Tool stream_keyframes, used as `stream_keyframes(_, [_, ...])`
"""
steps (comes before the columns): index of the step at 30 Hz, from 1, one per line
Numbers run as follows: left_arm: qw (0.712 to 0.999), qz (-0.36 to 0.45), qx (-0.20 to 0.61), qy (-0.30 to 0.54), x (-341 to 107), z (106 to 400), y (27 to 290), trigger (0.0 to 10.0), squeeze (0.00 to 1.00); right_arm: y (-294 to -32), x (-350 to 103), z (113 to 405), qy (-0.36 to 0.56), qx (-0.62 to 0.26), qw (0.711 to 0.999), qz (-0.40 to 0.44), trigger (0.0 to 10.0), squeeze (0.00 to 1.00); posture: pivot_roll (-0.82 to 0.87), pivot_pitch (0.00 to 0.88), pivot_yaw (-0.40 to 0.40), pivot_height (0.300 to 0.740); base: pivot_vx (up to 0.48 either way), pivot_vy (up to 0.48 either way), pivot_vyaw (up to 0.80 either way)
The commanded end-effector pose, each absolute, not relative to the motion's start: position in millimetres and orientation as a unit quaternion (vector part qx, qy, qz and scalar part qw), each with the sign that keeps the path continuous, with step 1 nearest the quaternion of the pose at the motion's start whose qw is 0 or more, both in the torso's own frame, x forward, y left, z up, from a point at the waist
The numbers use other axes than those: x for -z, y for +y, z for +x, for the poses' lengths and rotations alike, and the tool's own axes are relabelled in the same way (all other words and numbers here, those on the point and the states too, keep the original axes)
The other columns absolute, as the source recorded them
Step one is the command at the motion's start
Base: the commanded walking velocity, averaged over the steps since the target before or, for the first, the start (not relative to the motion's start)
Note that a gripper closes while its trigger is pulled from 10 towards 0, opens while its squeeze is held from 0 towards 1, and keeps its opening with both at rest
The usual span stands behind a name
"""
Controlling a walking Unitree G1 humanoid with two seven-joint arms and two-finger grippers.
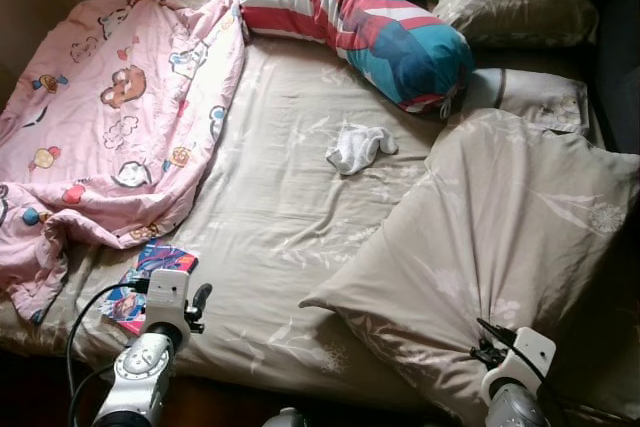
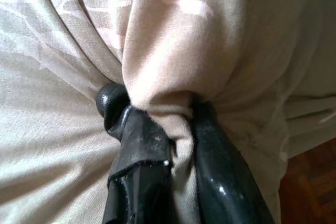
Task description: Clean up the room
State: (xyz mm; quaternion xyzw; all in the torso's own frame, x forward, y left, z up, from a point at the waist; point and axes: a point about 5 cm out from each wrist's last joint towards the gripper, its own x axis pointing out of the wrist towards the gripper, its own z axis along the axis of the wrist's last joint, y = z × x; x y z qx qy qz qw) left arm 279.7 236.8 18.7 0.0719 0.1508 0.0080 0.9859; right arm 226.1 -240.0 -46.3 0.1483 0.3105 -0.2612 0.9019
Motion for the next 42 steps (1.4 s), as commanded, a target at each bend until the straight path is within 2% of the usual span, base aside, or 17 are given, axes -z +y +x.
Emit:
stream_keyframes(1, [0.982,0.075,-0.020,0.173,-9,270,243,10.0,0.00,-267,47,210,0.310,0.325,0.884,0.131,10.0,0.00,-0.02,0.213,0.116,0.740,0.000,0.000,0.00])
stream_keyframes(2, [0.982,0.073,-0.022,0.174,-8,269,243,10.0,0.00,-277,39,215,0.289,0.339,0.887,0.121,10.0,0.00,-0.03,0.213,0.111,0.740,0.000,0.000,0.00])
stream_keyframes(4, [0.982,0.073,-0.022,0.174,-8,269,243,10.0,0.00,-277,39,215,0.289,0.339,0.887,0.121,10.0,0.00,-0.03,0.213,0.111,0.740,0.000,0.000,0.00])
stream_keyframes(5, [0.982,0.072,-0.024,0.175,-7,268,243,10.0,0.00,-289,29,221,0.265,0.356,0.890,0.111,10.0,0.00,-0.04,0.213,0.109,0.740,0.000,0.000,0.00])
stream_keyframes(6, [0.982,0.072,-0.024,0.175,-7,268,243,10.0,0.00,-289,29,221,0.265,0.356,0.890,0.111,10.0,0.00,-0.04,0.213,0.109,0.740,0.000,0.000,0.00])
stream_keyframes(9, [0.981,0.070,-0.027,0.177,-5,268,241,10.0,0.00,-333,-13,236,0.174,0.419,0.889,0.066,10.0,0.00,-0.06,0.215,0.104,0.740,0.000,0.000,0.00])
stream_keyframes(11, [0.981,0.069,-0.027,0.178,-5,268,241,10.0,0.00,-342,-22,237,0.157,0.433,0.886,0.056,10.0,0.00,-0.06,0.216,0.103,0.740,0.000,0.000,0.00])
stream_keyframes(17, [0.981,0.068,-0.028,0.180,-4,268,241,10.0,0.00,-375,-52,231,0.102,0.490,0.866,0.005,10.0,0.00,-0.08,0.220,0.101,0.740,0.000,0.000,0.00])
stream_keyframes(22, [0.980,0.067,-0.028,0.183,-3,268,239,10.0,0.00,-404,-65,208,0.091,0.535,0.839,-0.034,10.0,0.00,-0.09,0.225,0.097,0.740,0.000,0.000,0.00])
stream_keyframes(26, [0.980,0.067,-0.027,0.185,-2,267,239,10.0,0.00,-399,-55,207,0.107,0.522,0.846,0.001,10.0,0.00,-0.09,0.225,0.096,0.740,0.000,0.000,0.00])
stream_keyframes(30, [0.980,0.067,-0.026,0.187,-1,268,237,10.0,0.00,-363,-31,225,0.123,0.431,0.889,0.096,10.0,0.00,-0.09,0.225,0.097,0.740,0.000,0.000,0.00])
stream_keyframes(36, [0.980,0.067,-0.027,0.185,-1,267,238,10.0,0.00,-314,-18,240,0.103,0.322,0.935,0.105,10.0,0.00,-0.08,0.224,0.096,0.740,0.000,0.000,0.00])
stream_keyframes(42, [0.980,0.066,-0.025,0.184,0,267,237,10.0,0.00,-292,-2,237,0.135,0.266,0.949,0.098,10.0,0.00,-0.08,0.228,0.089,0.740,0.000,0.000,0.00])
